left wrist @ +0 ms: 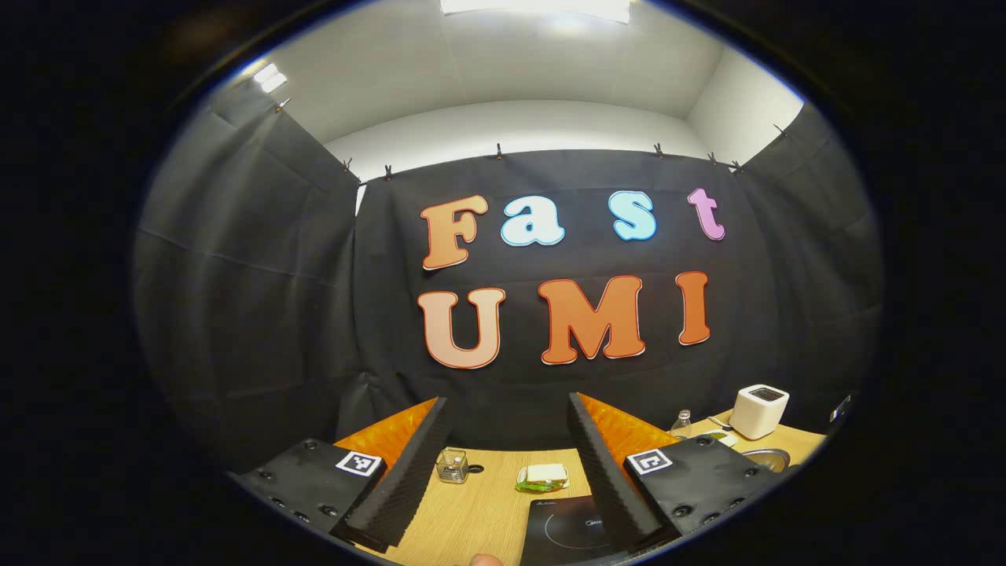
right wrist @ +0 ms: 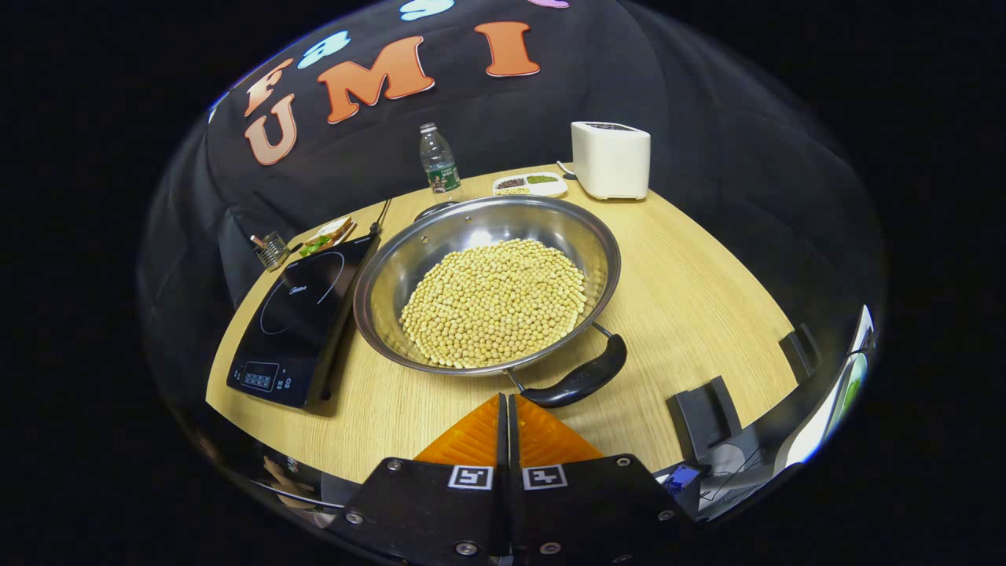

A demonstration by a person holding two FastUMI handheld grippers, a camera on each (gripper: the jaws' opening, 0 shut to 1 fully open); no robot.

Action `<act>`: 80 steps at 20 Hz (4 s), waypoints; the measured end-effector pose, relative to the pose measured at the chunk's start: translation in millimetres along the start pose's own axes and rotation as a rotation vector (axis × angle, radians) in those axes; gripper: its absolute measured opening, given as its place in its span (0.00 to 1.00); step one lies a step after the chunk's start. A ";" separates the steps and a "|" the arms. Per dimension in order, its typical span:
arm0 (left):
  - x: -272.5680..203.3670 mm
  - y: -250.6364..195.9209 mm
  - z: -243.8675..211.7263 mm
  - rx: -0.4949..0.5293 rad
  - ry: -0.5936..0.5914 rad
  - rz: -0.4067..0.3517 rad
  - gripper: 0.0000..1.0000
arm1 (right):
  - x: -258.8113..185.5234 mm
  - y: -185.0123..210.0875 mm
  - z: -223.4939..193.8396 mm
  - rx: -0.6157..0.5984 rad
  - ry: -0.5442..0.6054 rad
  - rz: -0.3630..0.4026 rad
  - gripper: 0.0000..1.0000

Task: First push the handle of the pot to place it horizontally, then grasp the pot with both hands and set it on the induction cooktop.

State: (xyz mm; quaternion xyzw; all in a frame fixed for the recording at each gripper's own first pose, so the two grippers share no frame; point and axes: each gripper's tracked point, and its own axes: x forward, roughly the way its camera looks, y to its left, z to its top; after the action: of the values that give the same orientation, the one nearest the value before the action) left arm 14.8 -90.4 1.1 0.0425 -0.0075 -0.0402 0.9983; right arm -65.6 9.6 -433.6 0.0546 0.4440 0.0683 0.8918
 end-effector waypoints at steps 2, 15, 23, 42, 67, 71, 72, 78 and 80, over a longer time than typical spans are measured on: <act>2.1 -2.7 -1.5 0.000 0.003 -0.003 0.99 | 0.4 -6.3 0.7 0.001 -0.002 -0.011 0.00; 20.9 -11.5 -9.2 0.000 0.017 -0.004 0.98 | 18.9 -35.7 18.3 0.035 -0.004 -0.071 0.00; 30.8 -12.1 -17.2 0.000 0.033 0.007 0.99 | 34.5 -61.7 25.4 0.071 0.015 -0.123 0.00; 49.5 -22.3 -30.5 0.007 0.058 0.007 0.99 | 81.7 -107.9 81.7 0.148 0.010 -0.187 0.00; 91.0 -118.5 -133.8 -0.006 0.146 -0.048 0.99 | 134.0 -137.2 136.4 0.148 -0.015 -0.224 0.00; 96.6 -197.8 -187.6 -0.024 0.207 -0.143 0.99 | 121.9 -153.2 142.8 0.137 -0.044 -0.255 0.01; 96.3 -217.8 -201.7 -0.015 0.222 -0.168 0.98 | 115.4 -160.5 148.6 0.135 -0.070 -0.278 0.06; 88.6 -317.2 -281.3 0.006 0.340 -0.263 0.99 | 87.3 -156.3 191.1 0.145 -0.244 -0.245 0.62; 85.1 -339.9 -307.2 0.019 0.385 -0.282 0.99 | 86.2 -142.8 201.9 0.135 -0.287 -0.194 0.77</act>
State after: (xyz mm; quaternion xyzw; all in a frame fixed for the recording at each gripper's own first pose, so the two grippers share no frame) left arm 78.2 -409.0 -333.0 0.0596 0.1883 -0.1701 0.9654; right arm 157.7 -123.7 -402.7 0.0806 0.3191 -0.0565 0.9426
